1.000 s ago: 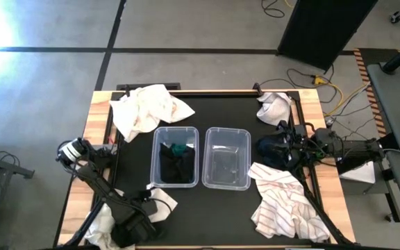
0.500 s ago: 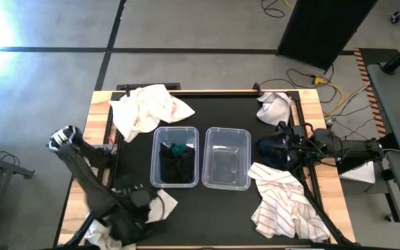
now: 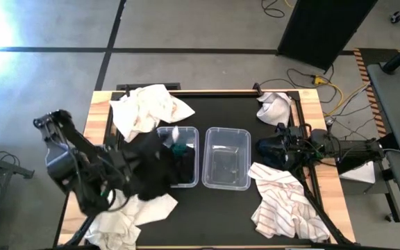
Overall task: Sort towels by color in basket
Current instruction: Put the black towel into the left transparent bin
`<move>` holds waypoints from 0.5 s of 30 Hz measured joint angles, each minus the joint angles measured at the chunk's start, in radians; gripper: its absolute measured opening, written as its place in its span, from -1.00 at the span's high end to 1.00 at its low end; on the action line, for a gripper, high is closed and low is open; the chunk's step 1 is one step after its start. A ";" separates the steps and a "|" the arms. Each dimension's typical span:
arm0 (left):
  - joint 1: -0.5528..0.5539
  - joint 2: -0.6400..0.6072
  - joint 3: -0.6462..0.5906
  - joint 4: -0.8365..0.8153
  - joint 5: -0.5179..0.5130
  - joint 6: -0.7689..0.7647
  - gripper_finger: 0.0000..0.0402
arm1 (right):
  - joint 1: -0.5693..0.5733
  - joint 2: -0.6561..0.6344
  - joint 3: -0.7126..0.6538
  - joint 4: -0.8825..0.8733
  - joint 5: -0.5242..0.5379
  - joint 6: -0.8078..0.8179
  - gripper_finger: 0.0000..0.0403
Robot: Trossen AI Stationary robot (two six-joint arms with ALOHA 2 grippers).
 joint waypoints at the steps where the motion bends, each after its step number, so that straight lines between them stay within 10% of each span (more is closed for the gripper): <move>1: 0.021 -0.006 0.000 -0.001 -0.033 0.010 1.00 | 0.000 0.000 0.000 0.000 0.000 0.000 0.22; 7: 0.168 -0.030 -0.001 0.011 -0.169 0.076 1.00 | 0.000 0.000 0.000 0.000 0.000 0.000 0.26; 15: 0.333 0.037 -0.007 0.077 0.052 0.096 1.00 | 0.000 0.000 0.000 0.000 0.000 -0.006 0.29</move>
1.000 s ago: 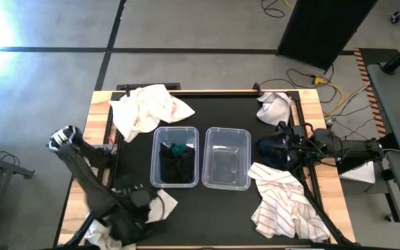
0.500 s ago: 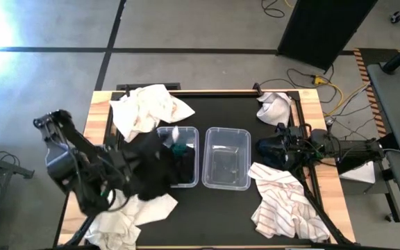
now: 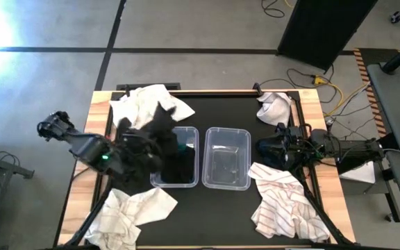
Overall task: Sort towels by color in basket
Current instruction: Put the black towel into the left transparent bin
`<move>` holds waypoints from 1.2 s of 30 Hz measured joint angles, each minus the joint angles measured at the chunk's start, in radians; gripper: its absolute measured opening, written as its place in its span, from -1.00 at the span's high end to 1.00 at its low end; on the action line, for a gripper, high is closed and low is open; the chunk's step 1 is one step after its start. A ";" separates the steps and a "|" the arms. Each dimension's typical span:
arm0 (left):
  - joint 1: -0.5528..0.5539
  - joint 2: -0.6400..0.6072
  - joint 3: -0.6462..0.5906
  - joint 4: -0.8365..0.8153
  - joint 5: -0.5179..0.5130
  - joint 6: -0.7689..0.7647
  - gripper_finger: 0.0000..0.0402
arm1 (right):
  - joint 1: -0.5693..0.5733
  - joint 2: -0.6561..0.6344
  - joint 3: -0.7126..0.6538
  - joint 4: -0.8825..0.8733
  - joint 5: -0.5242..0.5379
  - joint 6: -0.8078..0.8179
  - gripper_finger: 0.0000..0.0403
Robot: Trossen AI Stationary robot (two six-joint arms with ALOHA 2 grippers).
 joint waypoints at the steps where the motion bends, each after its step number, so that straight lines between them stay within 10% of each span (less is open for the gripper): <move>1: 0.012 0.020 -0.001 0.015 0.032 0.008 1.00 | 0.000 0.000 0.000 0.000 0.000 0.000 0.28; 12: 0.147 0.212 -0.010 0.204 0.519 0.326 1.00 | 0.000 0.000 0.000 0.000 0.000 0.000 0.22; 22: 0.374 0.121 -0.201 0.404 0.956 0.624 1.00 | 0.000 0.000 0.000 0.000 -0.001 -0.001 0.31; 36: 0.575 0.160 -0.557 0.655 1.088 0.629 0.97 | 0.000 0.000 0.000 -0.002 -0.001 0.000 0.29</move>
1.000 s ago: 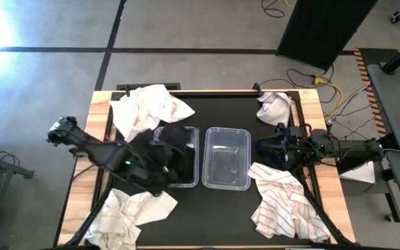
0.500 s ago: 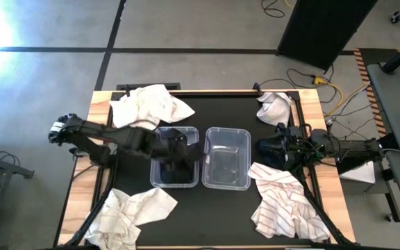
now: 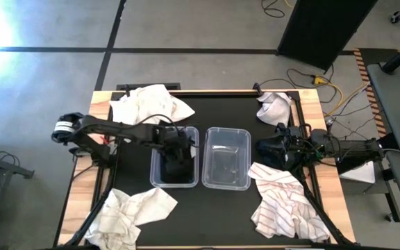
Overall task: Sort towels by color in basket
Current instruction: Put the black towel into the left transparent bin, then put the dark blue towel into the left transparent bin
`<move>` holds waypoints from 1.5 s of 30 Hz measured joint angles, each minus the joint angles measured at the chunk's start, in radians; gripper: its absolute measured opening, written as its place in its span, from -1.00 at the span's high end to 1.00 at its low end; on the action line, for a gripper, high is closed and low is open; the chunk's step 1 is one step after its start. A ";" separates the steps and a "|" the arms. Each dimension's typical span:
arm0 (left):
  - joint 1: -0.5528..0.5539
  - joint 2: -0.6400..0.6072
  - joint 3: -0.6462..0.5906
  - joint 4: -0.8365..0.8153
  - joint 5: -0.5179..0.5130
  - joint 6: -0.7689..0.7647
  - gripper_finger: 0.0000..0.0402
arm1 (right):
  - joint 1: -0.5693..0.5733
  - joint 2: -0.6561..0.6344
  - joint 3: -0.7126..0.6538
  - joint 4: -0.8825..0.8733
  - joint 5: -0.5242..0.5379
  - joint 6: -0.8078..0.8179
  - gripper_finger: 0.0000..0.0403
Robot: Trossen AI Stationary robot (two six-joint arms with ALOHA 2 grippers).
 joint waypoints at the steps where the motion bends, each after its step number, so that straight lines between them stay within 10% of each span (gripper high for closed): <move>1: -0.003 0.009 -0.002 0.002 -0.005 0.000 0.96 | 0.000 0.000 0.000 0.000 0.000 0.000 0.28; 20: -0.019 0.183 -0.011 0.046 0.013 -0.024 0.30 | 0.000 0.004 -0.013 -0.001 0.000 0.023 0.24; 26: -0.023 0.076 -0.016 0.001 0.066 -0.010 -0.01 | 0.000 0.045 0.223 -0.280 0.022 -0.051 0.21; 45: -0.127 -0.457 -0.020 0.034 0.020 -0.089 -0.22 | 0.000 0.920 0.841 -1.380 0.112 0.251 0.25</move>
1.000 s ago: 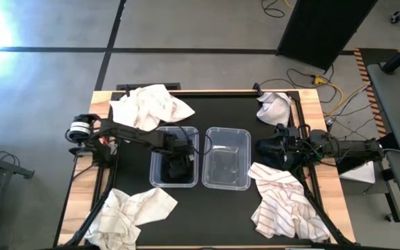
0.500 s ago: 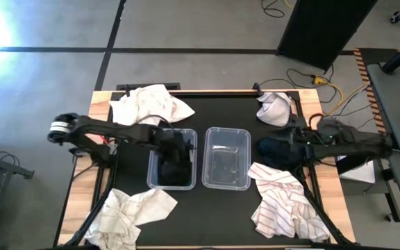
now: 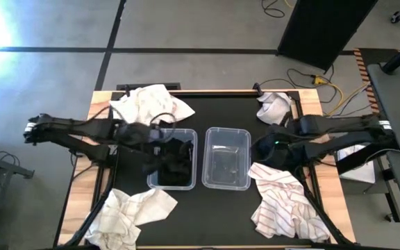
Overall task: Sort towels by color in basket
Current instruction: Put the dark blue towel into the left transparent bin
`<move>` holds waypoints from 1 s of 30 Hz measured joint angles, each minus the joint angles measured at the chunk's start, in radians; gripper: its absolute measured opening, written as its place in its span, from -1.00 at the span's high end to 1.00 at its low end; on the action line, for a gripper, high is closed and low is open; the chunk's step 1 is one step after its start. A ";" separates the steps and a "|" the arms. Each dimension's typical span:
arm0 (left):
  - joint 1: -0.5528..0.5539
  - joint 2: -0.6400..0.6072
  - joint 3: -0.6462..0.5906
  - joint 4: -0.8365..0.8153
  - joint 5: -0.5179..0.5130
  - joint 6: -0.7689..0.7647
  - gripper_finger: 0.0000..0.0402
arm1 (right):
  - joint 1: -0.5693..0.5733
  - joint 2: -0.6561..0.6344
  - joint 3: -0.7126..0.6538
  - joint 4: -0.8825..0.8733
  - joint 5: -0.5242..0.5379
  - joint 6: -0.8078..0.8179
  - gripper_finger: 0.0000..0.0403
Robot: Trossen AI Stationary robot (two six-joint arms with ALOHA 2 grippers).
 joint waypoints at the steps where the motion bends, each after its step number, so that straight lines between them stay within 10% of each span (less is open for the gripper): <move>1: -0.029 -0.019 0.000 -0.023 -0.030 -0.010 -0.22 | 0.000 0.027 -0.006 -0.041 -0.008 0.014 0.24; 18: -0.518 -0.056 -0.077 0.009 -0.480 -0.128 -0.22 | -0.107 0.228 -0.269 0.196 -0.142 -0.007 -0.37; 30: -0.533 -0.057 -0.114 0.013 -0.506 -0.178 -0.22 | -0.107 0.307 -0.401 0.371 -0.190 0.060 0.06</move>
